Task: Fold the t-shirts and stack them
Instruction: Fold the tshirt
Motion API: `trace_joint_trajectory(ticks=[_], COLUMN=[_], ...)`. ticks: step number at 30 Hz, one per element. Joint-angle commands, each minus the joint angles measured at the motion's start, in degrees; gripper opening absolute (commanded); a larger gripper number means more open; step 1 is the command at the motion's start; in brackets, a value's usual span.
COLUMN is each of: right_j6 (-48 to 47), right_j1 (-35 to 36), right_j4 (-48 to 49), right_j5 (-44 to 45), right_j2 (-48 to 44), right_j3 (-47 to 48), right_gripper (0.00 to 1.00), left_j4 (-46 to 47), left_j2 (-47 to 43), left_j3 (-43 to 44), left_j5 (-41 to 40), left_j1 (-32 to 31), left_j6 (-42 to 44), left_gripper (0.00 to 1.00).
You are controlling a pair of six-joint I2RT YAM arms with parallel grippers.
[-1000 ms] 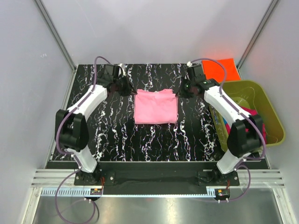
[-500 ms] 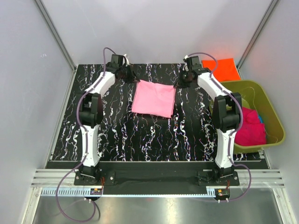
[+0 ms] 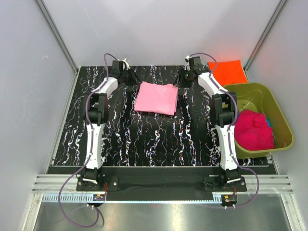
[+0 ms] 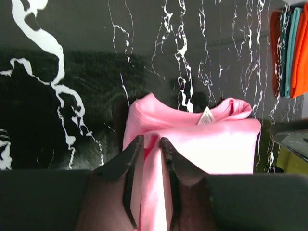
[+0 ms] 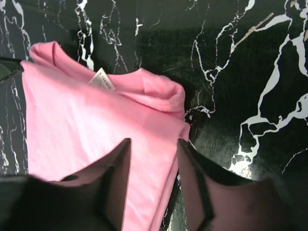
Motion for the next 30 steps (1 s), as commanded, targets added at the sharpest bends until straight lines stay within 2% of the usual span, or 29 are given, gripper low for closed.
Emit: trace_joint_trajectory(ticks=[1, 2, 4, 7, 10, 13, 18, 23, 30], right_j6=[-0.94, -1.2, -1.99, -2.96, -2.43, -1.64, -1.2, -2.25, -1.12], right_j1=[-1.04, -1.22, -1.66, -1.57, -1.48, -1.39, -0.52, 1.06, 2.3], right_j4=[0.56, 0.12, -0.58, -1.73, -1.73, -1.21, 0.2, 1.7, 6.7], right_j5=[-1.36, -1.36, -1.62, -2.85, -6.0, -8.64, -10.59, -9.36, -11.2], right_j2=[0.6, -0.01, -1.24, -4.23, -8.18, -11.61, -15.57, -18.56, -20.5], right_j3=[4.85, 5.12, 4.34, 0.83, -5.48, -11.46, -18.69, -26.25, -33.99], right_gripper=[0.54, 0.61, 0.66, 0.75, 0.77, 0.79, 0.79, 0.8, 0.79], left_j4=[6.66, 6.74, 6.48, 5.34, 2.8, 2.09, 2.18, 2.26, -0.19], left_j2=[-1.07, -1.51, -3.96, -8.87, -14.58, -18.72, -21.37, -24.01, -28.23], left_j3=[3.32, 2.71, 0.18, -4.48, -9.14, -12.74, -18.11, -26.99, -35.78], left_j5=[3.04, 2.87, 2.6, 1.12, -1.86, 0.83, 3.82, 4.62, -3.02], left_j1=[1.07, 1.94, 2.91, 4.49, 4.5, 4.32, 2.21, 0.11, -1.65], left_j6=[0.59, 0.59, 0.5, 1.46, 4.19, 4.28, 3.75, 4.89, 8.93], left_gripper=[0.26, 0.27, 0.32, 0.32, 0.34, 0.34, 0.31, 0.29, 0.32])
